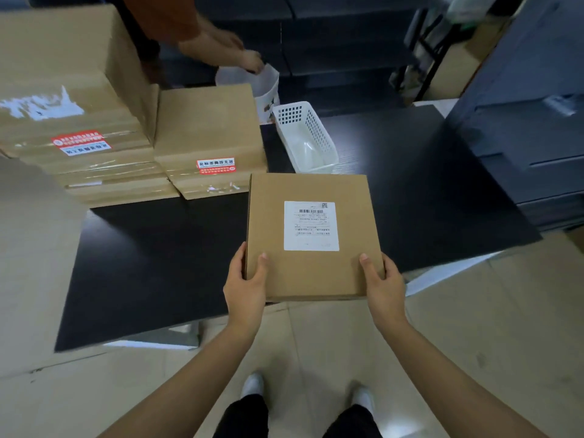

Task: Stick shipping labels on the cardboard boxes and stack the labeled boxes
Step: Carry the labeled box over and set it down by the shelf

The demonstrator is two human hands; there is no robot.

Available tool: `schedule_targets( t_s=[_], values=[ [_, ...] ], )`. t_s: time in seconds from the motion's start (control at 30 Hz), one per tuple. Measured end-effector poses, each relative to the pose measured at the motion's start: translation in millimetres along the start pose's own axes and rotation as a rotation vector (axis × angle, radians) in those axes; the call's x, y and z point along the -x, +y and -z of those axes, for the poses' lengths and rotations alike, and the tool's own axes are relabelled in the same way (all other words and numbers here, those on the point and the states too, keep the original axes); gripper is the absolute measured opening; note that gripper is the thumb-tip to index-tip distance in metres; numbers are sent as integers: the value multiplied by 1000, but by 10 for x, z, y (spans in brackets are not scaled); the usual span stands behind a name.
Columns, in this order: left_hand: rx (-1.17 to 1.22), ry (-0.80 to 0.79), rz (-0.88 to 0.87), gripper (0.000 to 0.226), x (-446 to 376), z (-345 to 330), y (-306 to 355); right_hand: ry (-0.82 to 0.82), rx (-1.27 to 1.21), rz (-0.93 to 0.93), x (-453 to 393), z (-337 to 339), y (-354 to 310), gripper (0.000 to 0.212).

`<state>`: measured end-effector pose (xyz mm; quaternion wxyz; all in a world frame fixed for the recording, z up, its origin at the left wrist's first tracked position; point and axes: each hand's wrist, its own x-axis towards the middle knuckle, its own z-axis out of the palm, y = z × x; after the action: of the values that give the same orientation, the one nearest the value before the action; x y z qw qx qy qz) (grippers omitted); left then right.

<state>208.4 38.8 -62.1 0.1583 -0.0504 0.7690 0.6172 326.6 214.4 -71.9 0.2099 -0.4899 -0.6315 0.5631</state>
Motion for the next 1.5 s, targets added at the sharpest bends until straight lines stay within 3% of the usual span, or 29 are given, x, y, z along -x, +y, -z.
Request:
schedule_targets(
  t_s=[0.33, 0.73, 1.1, 1.27, 1.5],
  values=[
    [49, 77, 33, 52, 684, -1424, 156, -67, 48, 23, -814, 1406, -65, 48],
    [40, 37, 32, 52, 870, -2554, 322, -32, 36, 4, -1564, 2261, -1, 44],
    [69, 148, 68, 46, 894, -4084, 539, -132, 92, 13, -2911, 3091, -89, 48],
    [67, 172, 73, 45, 785, -4424, 628, -173, 133, 22, -3358, 3193, -185, 50],
    [44, 144, 81, 51, 136, -4559, 749, -180, 136, 1, -3890, 2780, -355, 50]
  ],
)
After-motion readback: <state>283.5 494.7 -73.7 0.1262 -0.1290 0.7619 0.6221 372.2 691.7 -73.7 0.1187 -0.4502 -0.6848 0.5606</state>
